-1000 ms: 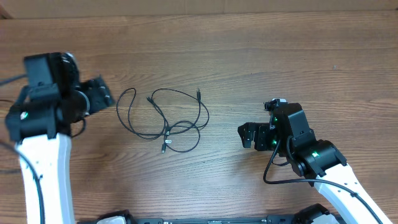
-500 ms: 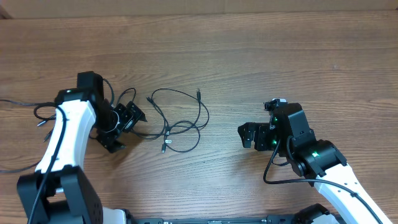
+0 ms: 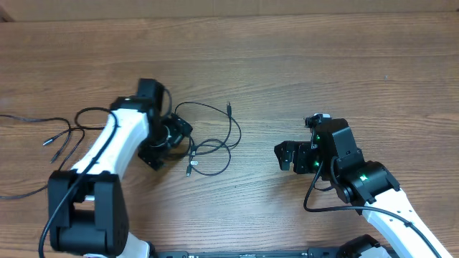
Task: Untangle cables
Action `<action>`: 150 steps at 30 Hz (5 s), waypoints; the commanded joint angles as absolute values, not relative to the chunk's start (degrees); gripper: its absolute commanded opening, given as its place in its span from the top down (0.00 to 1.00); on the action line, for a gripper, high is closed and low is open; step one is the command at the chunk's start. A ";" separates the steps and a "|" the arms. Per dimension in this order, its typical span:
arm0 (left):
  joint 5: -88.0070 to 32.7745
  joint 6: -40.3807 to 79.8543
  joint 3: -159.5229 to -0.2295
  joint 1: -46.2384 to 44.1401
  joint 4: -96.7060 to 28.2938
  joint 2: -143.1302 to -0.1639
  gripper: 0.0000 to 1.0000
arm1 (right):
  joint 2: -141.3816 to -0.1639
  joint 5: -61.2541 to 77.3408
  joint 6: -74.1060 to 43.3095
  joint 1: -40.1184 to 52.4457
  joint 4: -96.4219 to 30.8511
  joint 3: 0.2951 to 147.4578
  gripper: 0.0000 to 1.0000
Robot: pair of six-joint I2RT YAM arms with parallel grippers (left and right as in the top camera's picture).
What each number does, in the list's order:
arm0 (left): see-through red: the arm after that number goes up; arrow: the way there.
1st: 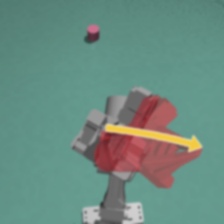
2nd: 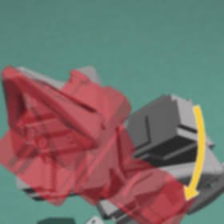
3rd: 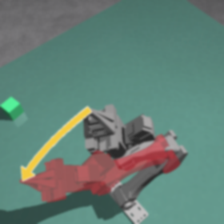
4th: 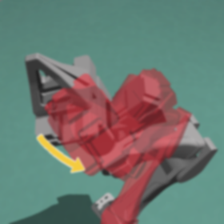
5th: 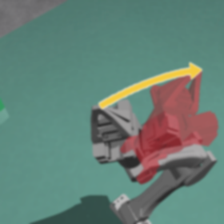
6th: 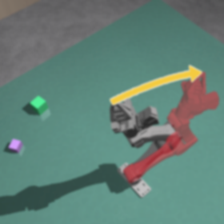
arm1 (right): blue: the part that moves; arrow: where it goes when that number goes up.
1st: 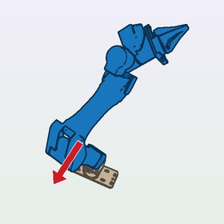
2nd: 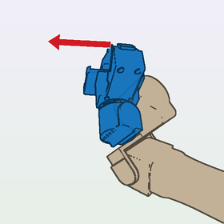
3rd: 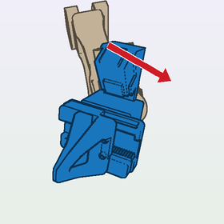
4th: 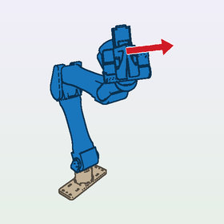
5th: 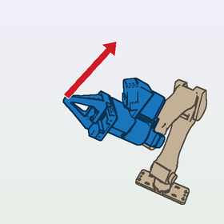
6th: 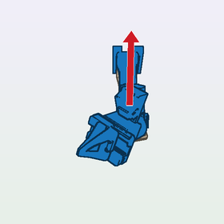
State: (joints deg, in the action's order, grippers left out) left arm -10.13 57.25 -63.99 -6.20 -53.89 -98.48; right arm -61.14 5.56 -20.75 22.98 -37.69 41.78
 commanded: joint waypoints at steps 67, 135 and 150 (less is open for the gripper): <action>-1.26 34.98 -81.78 2.15 -62.70 -87.07 0.96 | -60.95 5.19 -20.60 23.14 -37.60 41.98 0.01; -9.89 9.02 -102.59 2.59 -74.96 -87.02 0.02 | -60.95 4.82 -20.82 23.14 -38.04 41.98 0.01; -17.41 2.44 -77.32 -2.48 -64.95 -87.74 0.04 | -60.95 4.80 -20.84 23.14 -38.02 41.98 0.01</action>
